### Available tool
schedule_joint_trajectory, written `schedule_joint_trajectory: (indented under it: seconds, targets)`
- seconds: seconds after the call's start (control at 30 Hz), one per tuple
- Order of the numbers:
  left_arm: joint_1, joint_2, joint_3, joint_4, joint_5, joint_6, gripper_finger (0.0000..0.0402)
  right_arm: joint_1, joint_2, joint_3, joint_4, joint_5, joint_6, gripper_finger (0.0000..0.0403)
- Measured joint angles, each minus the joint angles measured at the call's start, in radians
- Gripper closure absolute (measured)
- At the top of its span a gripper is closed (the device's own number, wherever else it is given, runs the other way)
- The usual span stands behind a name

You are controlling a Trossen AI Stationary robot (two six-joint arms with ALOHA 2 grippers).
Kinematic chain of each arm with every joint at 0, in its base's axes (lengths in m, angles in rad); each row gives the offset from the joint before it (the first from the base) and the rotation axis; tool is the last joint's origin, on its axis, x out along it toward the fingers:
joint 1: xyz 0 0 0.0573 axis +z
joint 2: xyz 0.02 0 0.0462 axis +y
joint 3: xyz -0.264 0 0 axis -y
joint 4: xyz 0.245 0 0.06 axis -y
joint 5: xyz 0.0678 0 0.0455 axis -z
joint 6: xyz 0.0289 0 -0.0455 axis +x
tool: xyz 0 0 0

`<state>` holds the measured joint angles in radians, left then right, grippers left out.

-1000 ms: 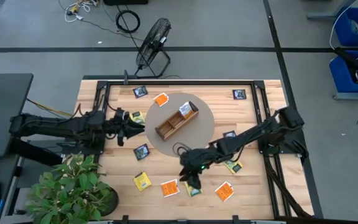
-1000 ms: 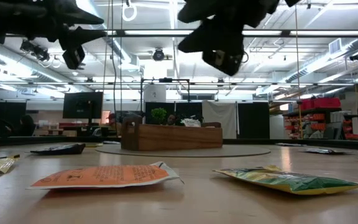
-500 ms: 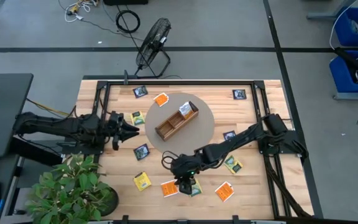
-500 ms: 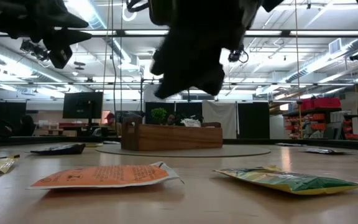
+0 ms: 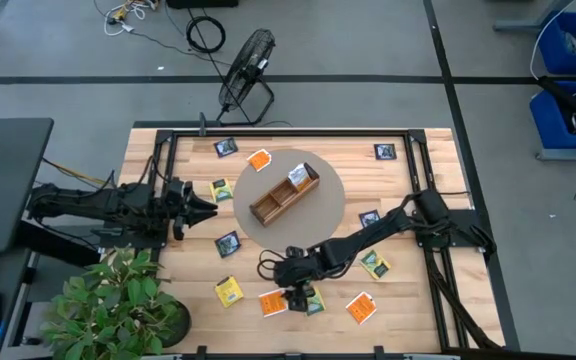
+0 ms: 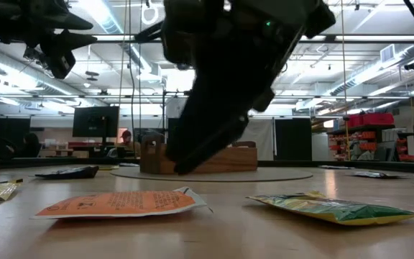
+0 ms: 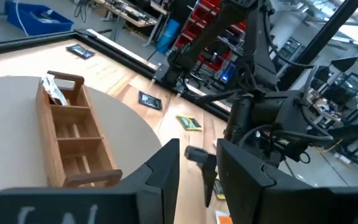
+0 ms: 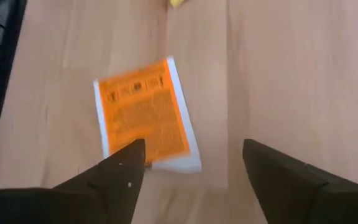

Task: Pick & Place Tea
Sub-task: Put the orange tea bag into the right section of the wooden organizer

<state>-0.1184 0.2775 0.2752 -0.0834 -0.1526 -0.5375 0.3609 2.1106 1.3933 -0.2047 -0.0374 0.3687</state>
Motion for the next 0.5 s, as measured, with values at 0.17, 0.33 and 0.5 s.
schedule_joint_trajectory:
  seconds: [0.17, 0.33, 0.5]
  targets:
    - [0.000, 0.002, 0.000, -0.008, 0.000, -0.001, 0.0292, 0.016, 0.027, -0.001, 0.059, -0.001, -0.002, 0.0123]
    - [0.000, 0.002, 0.000, -0.004, 0.000, -0.008, 0.0292, 0.047, 0.027, -0.001, -0.006, 0.067, -0.079, 0.0138]
    - [0.000, 0.002, 0.000, 0.001, 0.000, -0.020, 0.0292, 0.054, 0.033, -0.001, -0.055, 0.122, -0.096, 0.0162]
